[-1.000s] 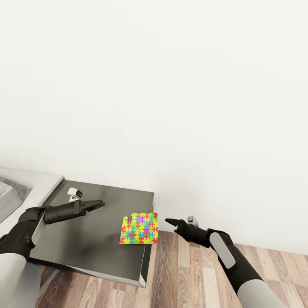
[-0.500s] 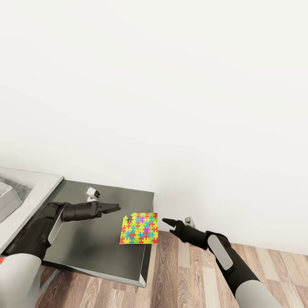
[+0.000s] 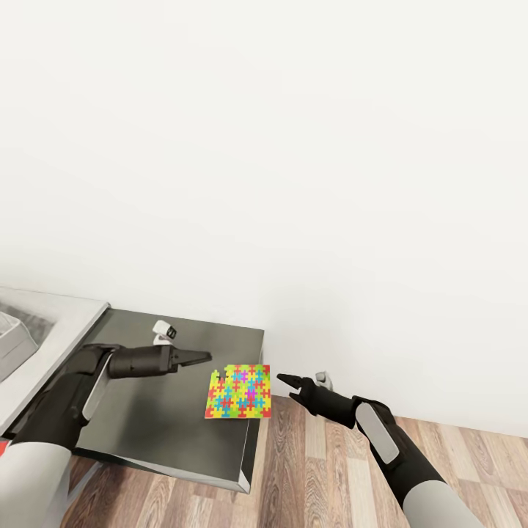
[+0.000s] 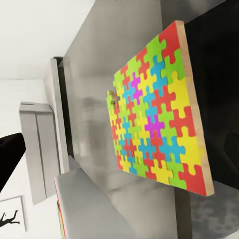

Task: Put all the toys in the child's room - the three board games (two on the bed and one on the table), the two jigsaw puzzles on the table, and the tennis ball on the table - inside the toy box on the table in the child's room.

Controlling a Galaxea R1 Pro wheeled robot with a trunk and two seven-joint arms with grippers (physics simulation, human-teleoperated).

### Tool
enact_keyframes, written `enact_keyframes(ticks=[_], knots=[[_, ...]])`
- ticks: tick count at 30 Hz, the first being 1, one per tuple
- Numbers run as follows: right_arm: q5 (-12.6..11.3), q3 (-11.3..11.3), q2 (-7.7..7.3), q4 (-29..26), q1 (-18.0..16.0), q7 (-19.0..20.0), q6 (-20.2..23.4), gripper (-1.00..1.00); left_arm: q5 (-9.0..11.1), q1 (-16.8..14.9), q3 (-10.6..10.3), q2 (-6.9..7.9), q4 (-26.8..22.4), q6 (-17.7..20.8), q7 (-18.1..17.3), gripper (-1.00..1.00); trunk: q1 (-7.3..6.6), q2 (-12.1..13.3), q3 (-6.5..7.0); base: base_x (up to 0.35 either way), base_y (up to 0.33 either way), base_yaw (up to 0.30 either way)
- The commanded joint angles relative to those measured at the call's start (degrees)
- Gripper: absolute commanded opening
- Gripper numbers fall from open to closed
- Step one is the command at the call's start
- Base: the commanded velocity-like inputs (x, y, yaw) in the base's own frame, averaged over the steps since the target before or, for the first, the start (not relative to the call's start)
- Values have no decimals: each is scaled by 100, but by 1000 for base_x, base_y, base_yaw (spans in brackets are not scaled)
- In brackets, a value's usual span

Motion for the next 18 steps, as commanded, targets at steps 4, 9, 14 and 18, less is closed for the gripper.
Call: enact_keyframes(ticks=[4,9,14,18], knots=[[-15,7,-6,2,-6,20,20,100,6,26,0,5,-90,75,-14,100,91,-171,-81,0,0,0],[-22,-17,-6,4,-3,20,25,100,1,35,-6,-2,-121,80,-14,100,201,-371,-171,0,0,0],[-23,-27,-6,4,-3,12,31,100,0,36,-8,0,-128,80,-14,100,311,-572,-261,0,0,0],[-22,-21,-2,5,-4,4,34,100,0,37,-8,-2,-129,81,-14,100,398,-732,-333,0,0,0]])
